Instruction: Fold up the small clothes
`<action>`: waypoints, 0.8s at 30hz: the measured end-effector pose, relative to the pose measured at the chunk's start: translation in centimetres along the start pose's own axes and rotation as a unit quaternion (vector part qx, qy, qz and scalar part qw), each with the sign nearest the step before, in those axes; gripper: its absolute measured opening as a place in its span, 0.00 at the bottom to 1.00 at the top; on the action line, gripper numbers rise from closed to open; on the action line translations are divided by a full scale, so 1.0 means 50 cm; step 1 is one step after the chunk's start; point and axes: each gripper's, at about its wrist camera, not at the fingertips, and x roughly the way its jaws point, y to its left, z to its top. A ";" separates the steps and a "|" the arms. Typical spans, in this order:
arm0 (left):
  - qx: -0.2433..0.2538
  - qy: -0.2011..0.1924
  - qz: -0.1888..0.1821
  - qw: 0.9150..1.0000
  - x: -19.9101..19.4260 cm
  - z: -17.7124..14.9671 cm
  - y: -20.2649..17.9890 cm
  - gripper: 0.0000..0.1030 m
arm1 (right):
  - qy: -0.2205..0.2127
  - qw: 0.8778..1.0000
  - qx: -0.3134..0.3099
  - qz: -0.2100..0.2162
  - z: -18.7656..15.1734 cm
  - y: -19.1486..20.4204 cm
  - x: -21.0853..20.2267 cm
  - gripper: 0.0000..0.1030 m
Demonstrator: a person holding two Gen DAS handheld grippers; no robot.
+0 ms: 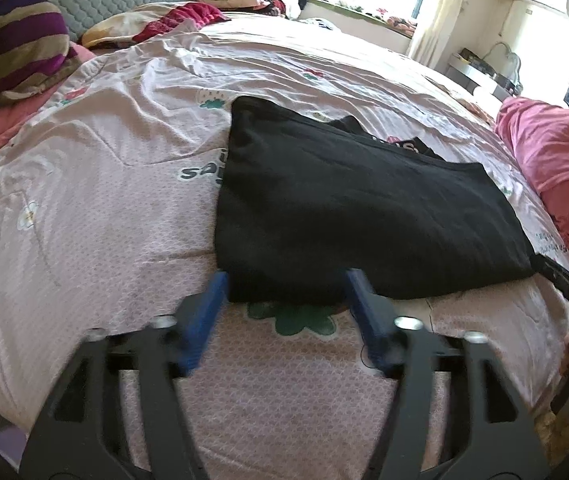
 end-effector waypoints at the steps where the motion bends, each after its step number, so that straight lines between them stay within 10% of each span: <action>1: -0.003 -0.002 0.001 1.000 -0.002 0.001 0.003 0.66 | -0.006 1.000 -0.005 0.001 0.001 0.009 -0.003 0.92; 10: -0.028 -0.014 0.021 0.999 -0.015 0.012 0.045 0.89 | -0.038 0.997 -0.070 0.024 0.002 0.105 -0.014 0.94; 24: -0.058 -0.022 0.058 0.996 0.000 0.067 0.123 0.91 | -0.010 0.984 -0.154 0.086 -0.001 0.286 0.033 0.95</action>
